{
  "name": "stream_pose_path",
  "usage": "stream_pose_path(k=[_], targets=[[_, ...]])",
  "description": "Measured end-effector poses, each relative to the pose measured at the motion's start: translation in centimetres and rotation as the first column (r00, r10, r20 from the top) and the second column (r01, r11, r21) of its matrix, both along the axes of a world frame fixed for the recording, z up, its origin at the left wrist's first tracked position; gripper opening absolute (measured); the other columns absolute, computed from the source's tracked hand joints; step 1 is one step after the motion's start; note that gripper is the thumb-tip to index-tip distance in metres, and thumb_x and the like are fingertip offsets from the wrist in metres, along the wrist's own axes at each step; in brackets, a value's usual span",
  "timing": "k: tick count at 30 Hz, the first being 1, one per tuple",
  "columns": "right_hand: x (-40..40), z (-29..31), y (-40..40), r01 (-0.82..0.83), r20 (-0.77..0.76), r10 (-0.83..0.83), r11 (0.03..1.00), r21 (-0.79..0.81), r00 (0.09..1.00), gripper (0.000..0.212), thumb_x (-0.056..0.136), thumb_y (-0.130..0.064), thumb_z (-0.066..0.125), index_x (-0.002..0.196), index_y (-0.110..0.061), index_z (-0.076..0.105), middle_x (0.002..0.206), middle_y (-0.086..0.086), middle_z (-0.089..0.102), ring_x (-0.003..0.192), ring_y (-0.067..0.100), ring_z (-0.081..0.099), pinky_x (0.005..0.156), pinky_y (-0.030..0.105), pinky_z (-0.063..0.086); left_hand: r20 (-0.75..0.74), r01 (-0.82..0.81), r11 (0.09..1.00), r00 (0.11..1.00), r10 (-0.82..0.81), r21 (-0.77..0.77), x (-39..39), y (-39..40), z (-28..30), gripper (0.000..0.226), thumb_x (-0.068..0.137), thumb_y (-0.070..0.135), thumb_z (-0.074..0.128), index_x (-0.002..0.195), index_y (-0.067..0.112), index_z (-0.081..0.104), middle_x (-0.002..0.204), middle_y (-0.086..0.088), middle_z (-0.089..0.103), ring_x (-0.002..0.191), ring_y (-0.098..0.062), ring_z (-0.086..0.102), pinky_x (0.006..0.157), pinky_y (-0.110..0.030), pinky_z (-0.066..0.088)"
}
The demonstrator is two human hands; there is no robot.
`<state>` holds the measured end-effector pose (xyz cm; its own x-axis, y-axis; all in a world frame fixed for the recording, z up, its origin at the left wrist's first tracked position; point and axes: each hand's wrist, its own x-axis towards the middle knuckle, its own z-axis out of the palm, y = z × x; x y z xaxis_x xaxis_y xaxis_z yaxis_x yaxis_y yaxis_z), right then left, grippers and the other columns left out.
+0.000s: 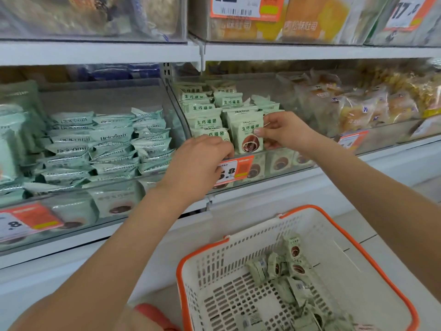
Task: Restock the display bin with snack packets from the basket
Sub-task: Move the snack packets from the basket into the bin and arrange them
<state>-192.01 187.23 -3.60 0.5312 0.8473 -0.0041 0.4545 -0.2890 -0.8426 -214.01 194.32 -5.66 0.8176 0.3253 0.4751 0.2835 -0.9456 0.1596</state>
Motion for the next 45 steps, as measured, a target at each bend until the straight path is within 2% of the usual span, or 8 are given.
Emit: stream_pose_path(k=[9, 14, 20, 23, 26, 29, 39, 45], targets=[[-1.0, 0.5, -0.7, 0.047, 0.29, -0.014, 0.993, -0.107, 0.957, 0.041, 0.077, -0.039, 0.075, 0.102, -0.017, 0.051, 0.095, 0.006, 0.066, 0.079, 0.02, 0.065, 0.076, 0.037, 0.054, -0.027, -0.017, 1.0, 0.999, 0.017, 0.018, 0.1, -0.1, 0.0, 0.028, 0.081, 0.008, 0.065, 0.106, 0.02, 0.062, 0.101, 0.001, 0.064, 0.098, -0.022, 0.055, 0.084, -0.034, 0.04], [-1.9, 0.8, -3.1, 0.179, 0.299, -0.242, 0.959, 0.221, 0.923, 0.028, 0.085, -0.032, 0.069, 0.104, -0.019, 0.055, 0.09, -0.004, 0.064, 0.069, 0.003, 0.056, 0.057, 0.011, 0.044, 0.077, 0.002, 0.991, 0.997, -0.012, 0.136, 0.3, -1.1, -0.4, 0.037, 0.071, -0.003, 0.07, 0.103, 0.015, 0.066, 0.099, -0.001, 0.066, 0.095, -0.026, 0.055, 0.077, -0.034, 0.034], [-4.0, -3.6, -10.7, 0.299, 0.181, -0.464, 0.776, 0.555, 0.867, 0.008, 0.092, -0.01, 0.055, 0.091, -0.018, 0.053, 0.08, -0.013, 0.057, 0.071, 0.0, 0.054, 0.065, 0.014, 0.046, 0.185, 0.181, 0.951, 0.955, -0.231, 0.25, 2.7, -5.3, -4.1, 0.043, 0.048, -0.017, 0.071, 0.083, 0.007, 0.065, 0.083, -0.008, 0.063, 0.083, -0.023, 0.043, 0.069, -0.032, 0.029], [-3.6, -9.9, -14.9, 0.384, 0.215, -0.481, 0.845, 0.371, 0.85, 0.01, 0.091, -0.007, 0.055, 0.094, -0.016, 0.053, 0.088, 0.0, 0.06, 0.073, 0.002, 0.054, 0.061, 0.01, 0.042, 0.034, 0.246, 0.964, 0.967, -0.251, 0.097, 4.2, -8.0, -8.3, 0.048, 0.049, -0.017, 0.07, 0.088, 0.01, 0.064, 0.085, -0.005, 0.063, 0.083, -0.025, 0.054, 0.07, -0.031, 0.035], [-2.0, -17.2, -19.3, 0.335, 0.258, -0.272, 0.911, -0.241, 0.927, 0.028, 0.089, -0.015, 0.061, 0.115, -0.017, 0.051, 0.111, 0.007, 0.059, 0.089, 0.017, 0.056, 0.076, 0.027, 0.048, -0.27, 0.175, 0.975, 0.94, -0.207, -0.138, 4.9, -9.8, -13.6, 0.041, 0.079, -0.011, 0.055, 0.111, 0.014, 0.06, 0.108, -0.002, 0.06, 0.104, -0.023, 0.054, 0.083, -0.031, 0.035], [-1.2, -24.4, -23.2, 0.027, 0.058, 0.034, 0.587, -0.809, 0.998, 0.066, 0.085, -0.026, 0.068, 0.141, -0.014, 0.033, 0.137, 0.011, 0.046, 0.12, 0.026, 0.049, 0.101, 0.035, 0.042, -0.493, 0.052, 0.961, 0.85, -0.185, -0.272, 3.9, -10.7, -19.3, 0.034, 0.086, -0.007, 0.047, 0.109, 0.014, 0.059, 0.107, -0.002, 0.06, 0.1, -0.021, 0.056, 0.081, -0.03, 0.04], [-2.2, -37.1, -26.1, 0.063, 0.046, -0.055, 0.367, -0.928, 0.997, 0.098, 0.072, -0.037, 0.077, 0.147, -0.014, 0.018, 0.142, 0.017, 0.041, 0.13, 0.035, 0.039, 0.103, 0.047, 0.041, -0.712, -0.158, 0.885, 0.662, -0.234, -0.438, 3.5, -11.5, -29.4, 0.038, 0.086, -0.005, 0.048, 0.116, 0.016, 0.057, 0.113, -0.005, 0.06, 0.098, -0.024, 0.057, 0.077, -0.032, 0.044], [-2.4, -38.5, -24.7, 0.065, 0.159, 0.29, 0.308, -0.949, 0.944, 0.086, 0.072, -0.047, 0.073, 0.141, -0.014, 0.033, 0.147, 0.004, 0.035, 0.136, 0.027, 0.027, 0.109, 0.049, 0.029, -0.777, -0.227, 0.846, 0.557, -0.293, -0.482, 3.3, -11.8, -31.6, 0.043, 0.085, -0.004, 0.049, 0.118, 0.022, 0.054, 0.119, -0.003, 0.058, 0.103, -0.024, 0.056, 0.085, -0.035, 0.045]])
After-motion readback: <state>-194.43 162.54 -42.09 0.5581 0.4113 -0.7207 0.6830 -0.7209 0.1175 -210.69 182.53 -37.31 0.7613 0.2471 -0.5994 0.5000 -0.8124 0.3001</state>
